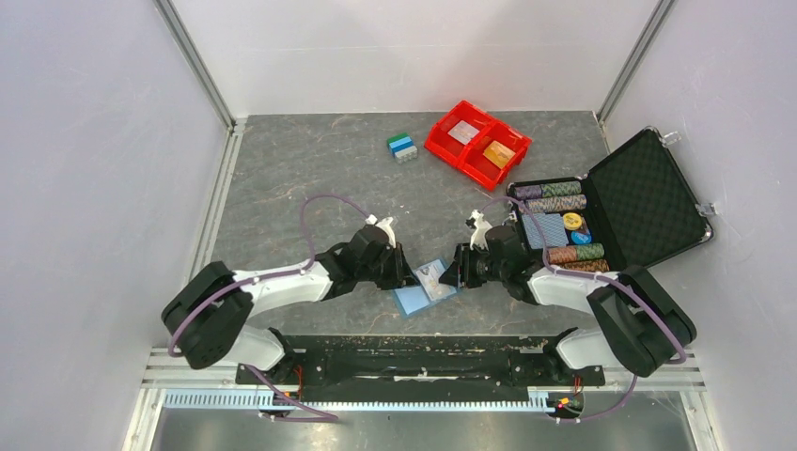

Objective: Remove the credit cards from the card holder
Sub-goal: Remove the credit card from the card holder.

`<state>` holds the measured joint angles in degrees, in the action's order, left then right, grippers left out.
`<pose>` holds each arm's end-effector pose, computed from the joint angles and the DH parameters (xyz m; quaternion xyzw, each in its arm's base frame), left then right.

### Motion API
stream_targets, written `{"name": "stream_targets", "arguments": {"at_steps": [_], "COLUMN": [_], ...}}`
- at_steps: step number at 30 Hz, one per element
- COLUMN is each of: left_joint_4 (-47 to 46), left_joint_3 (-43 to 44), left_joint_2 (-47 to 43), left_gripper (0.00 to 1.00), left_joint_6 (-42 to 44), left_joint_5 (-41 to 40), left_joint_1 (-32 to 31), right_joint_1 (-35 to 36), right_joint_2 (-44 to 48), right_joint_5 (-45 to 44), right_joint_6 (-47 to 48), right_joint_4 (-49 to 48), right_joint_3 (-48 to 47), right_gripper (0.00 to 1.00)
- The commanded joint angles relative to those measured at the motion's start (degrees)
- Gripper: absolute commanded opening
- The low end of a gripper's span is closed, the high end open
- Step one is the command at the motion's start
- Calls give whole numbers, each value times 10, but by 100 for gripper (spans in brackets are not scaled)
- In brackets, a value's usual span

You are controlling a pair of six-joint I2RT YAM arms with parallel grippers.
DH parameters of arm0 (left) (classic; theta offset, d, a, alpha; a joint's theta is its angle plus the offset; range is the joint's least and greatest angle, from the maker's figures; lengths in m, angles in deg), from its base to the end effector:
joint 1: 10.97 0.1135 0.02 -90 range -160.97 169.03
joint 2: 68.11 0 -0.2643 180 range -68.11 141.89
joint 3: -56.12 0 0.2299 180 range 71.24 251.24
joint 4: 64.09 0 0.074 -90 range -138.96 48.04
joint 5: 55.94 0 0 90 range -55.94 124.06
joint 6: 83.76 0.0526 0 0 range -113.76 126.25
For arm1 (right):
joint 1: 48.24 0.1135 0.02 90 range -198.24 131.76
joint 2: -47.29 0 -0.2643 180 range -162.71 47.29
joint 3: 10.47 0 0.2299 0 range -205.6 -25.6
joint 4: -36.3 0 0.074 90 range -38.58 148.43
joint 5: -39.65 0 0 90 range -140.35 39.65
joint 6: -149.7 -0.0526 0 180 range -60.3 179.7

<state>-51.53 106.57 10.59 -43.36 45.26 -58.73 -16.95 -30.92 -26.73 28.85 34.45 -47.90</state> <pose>0.1711 -0.2036 0.1818 0.0261 0.9055 -0.3697 0.2069 0.1900 0.1401 0.1453 -0.0916 0.8829 0.3759 0.2661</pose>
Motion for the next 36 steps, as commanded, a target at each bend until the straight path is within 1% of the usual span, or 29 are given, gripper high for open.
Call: {"name": "stream_targets", "arguments": {"at_steps": [1, 8, 12, 18, 22, 24, 29, 33, 36], "left_joint_4": [-94, -136, -139, -146, -146, -148, -151, -151, -155], "left_joint_3": [-6, -26, -30, -35, -35, -36, -39, -41, -42], "left_joint_2": [49, 98, 111, 125, 132, 135, 135, 133, 130], "left_gripper": [19, 16, 16, 16, 16, 16, 16, 15, 15], "left_joint_6": [-26, -30, -22, -21, -19, -19, -19, -18, -19], "left_joint_5": [23, 31, 33, 40, 41, 44, 47, 48, 51], "left_joint_1": [-2, -2, -2, -2, -2, -2, -2, -2, -2], "right_joint_1": [1, 1, 1, 1, 1, 1, 1, 0, 1], "right_joint_2": [-21, -11, -16, -31, -39, -41, -42, -50, -51], "right_joint_5": [-5, 16, 45, 58, 86, 90, 93, 116, 116], "right_joint_6": [10, -3, -28, -40, -69, -78, -85, -112, -116], "right_joint_4": [-18, -40, -71, -86, -129, -143, -156, -198, -205], "right_joint_3": [-15, 12, 23, 23, 32, 37, 40, 50, 54], "right_gripper": [36, 37, 38, 38, 38, 36, 27, 23, 19]}}
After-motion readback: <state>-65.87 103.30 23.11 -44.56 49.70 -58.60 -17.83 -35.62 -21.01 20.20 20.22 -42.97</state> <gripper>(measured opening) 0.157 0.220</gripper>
